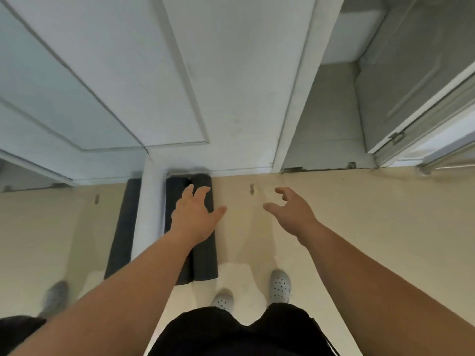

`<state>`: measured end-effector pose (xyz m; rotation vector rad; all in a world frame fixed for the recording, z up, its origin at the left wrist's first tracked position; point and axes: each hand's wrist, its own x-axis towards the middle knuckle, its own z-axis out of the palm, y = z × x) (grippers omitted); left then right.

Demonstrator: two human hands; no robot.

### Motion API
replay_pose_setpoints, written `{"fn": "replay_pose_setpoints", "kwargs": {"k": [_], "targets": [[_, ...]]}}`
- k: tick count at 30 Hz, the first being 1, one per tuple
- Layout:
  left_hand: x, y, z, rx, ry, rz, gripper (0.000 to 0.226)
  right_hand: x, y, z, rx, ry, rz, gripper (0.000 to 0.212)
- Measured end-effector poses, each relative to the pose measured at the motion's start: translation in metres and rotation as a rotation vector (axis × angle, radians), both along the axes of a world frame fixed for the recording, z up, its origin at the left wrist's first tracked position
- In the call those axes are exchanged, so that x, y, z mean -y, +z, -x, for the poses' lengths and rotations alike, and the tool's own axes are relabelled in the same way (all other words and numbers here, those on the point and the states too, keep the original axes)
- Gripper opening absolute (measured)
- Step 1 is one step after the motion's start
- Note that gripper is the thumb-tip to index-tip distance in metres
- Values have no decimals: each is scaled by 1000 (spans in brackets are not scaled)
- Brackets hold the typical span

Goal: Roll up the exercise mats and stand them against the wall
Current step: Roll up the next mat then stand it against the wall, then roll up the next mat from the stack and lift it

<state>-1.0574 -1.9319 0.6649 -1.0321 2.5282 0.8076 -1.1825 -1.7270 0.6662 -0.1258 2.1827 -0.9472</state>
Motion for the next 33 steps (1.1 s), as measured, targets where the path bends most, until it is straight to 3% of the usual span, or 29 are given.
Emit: {"fn": "replay_pose_setpoints", "kwargs": {"k": [7,12,17,22,27,33], "targets": [[-19,26,7,-57,-306,-38,79,-81,47,-80,-70,-445,46,68],[-100,35,-7,-1,-546,-102,83,-168,62,-181,-39,-748,27,72],[-236,47,-33,7,-885,-158,85,-284,75,-289,-63,-1093,-6,73],[-407,62,-82,-16,-1140,-88,81,-410,74,-411,-113,-1434,46,71],[-596,55,-185,-46,-1384,-53,79,-546,61,-560,-170,-1671,143,69],[-787,37,-323,49,-1608,2,79,-690,58,-742,-140,-1880,146,70]]}}
